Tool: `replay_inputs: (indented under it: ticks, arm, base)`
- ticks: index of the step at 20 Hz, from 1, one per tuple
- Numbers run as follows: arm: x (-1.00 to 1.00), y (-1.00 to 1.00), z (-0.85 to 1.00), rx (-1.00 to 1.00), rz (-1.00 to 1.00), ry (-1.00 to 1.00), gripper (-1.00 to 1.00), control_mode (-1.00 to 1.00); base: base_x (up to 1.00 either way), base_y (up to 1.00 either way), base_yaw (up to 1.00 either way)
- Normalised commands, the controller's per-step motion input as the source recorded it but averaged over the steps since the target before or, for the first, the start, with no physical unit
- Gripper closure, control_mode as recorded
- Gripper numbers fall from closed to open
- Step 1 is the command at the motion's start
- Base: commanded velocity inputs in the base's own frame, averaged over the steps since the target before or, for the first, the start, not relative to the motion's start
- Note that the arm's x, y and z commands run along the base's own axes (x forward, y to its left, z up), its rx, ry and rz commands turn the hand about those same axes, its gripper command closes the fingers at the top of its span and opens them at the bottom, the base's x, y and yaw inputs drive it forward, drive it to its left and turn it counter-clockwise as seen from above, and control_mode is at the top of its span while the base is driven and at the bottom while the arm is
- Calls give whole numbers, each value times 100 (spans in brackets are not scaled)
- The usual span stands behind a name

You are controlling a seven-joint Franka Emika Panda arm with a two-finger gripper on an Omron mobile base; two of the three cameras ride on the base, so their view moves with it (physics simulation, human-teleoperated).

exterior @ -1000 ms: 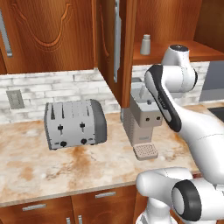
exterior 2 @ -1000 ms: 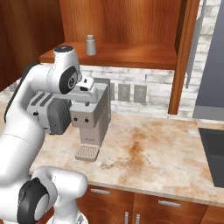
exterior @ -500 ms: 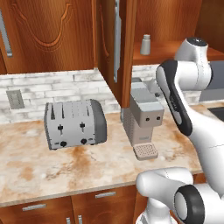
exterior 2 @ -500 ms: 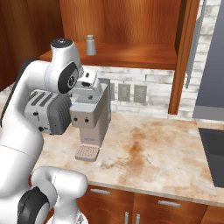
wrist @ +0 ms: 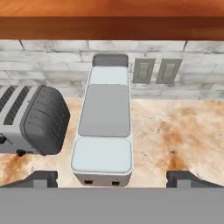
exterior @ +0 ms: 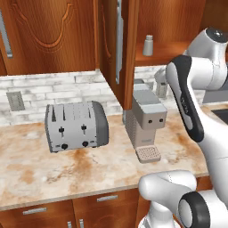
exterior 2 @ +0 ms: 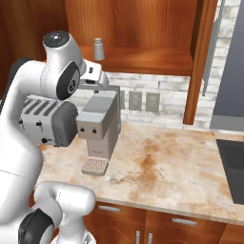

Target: Retrieve the shaker from the cabinet and place it next the steak on a plate on the dining table.

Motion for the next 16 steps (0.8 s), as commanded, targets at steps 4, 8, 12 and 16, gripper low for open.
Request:
replay_inputs:
  ticks: [4, 8, 12, 16]
  arm:
    - [0, 0, 47, 0, 4, -17, -100, -100]
    - [5, 0, 40, 0, 0, -3, -100, -100]
    - [6, 2, 31, 0, 0, -2, -100, -100]
    - [23, 5, 25, 0, 0, -5, -100, -100]
  base:
    - [0, 0, 0]
    - [0, 0, 0]
    - [0, 0, 0]
    - [0, 0, 0]
